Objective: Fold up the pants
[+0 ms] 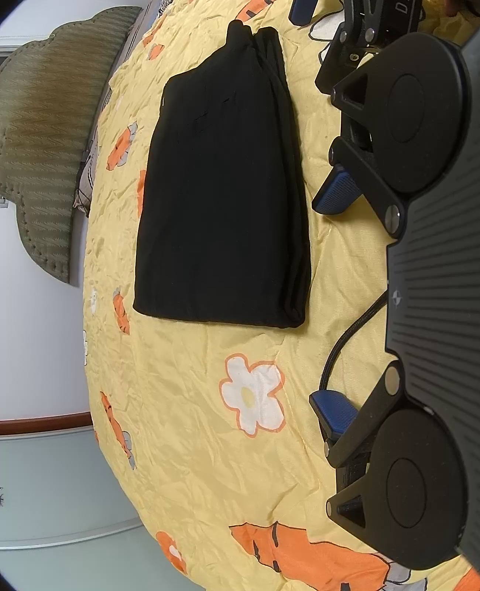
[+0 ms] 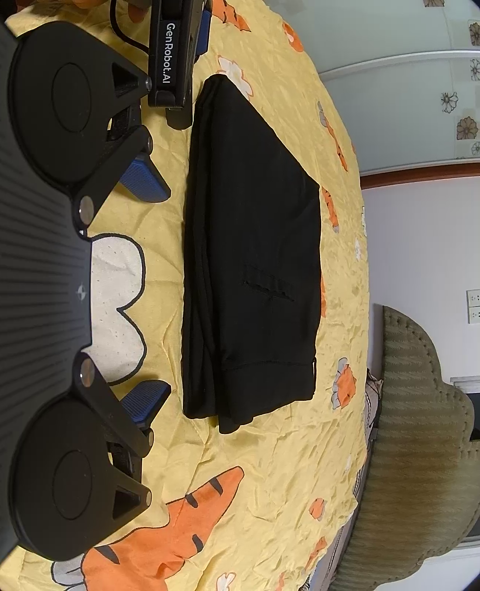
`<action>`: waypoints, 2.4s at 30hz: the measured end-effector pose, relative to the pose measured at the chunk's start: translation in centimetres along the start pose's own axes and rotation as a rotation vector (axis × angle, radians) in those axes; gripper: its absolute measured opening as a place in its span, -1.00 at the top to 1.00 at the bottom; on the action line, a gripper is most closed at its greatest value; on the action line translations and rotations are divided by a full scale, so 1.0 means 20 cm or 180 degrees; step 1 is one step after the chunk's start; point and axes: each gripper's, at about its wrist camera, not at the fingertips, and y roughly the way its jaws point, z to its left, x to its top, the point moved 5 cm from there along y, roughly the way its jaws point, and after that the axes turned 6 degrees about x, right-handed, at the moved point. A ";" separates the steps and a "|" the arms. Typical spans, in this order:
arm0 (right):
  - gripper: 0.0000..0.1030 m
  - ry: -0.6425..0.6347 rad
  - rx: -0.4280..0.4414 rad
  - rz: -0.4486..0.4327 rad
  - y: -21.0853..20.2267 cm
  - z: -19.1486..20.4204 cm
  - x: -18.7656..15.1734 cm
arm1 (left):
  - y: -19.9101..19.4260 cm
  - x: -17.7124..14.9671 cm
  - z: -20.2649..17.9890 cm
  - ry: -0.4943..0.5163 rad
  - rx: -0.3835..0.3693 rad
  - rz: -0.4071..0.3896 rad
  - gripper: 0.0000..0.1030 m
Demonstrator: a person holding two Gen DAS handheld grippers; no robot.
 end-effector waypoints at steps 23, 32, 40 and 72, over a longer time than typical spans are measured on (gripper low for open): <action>-1.00 -0.0012 0.0002 0.0007 0.01 0.00 0.00 | 0.01 0.00 0.00 0.0007 0.0004 0.0031 -0.99; -1.00 -0.0013 0.0003 0.0011 0.01 0.00 0.00 | 0.02 0.00 0.00 0.0042 0.0011 0.0056 -1.00; -1.00 -0.0025 0.0005 0.0020 0.01 0.00 -0.01 | 0.02 0.00 -0.01 0.0055 0.0010 0.0080 -1.00; -1.00 -0.0021 0.0011 0.0031 0.02 0.00 -0.01 | 0.02 0.00 -0.01 0.0024 0.0007 0.0094 -0.99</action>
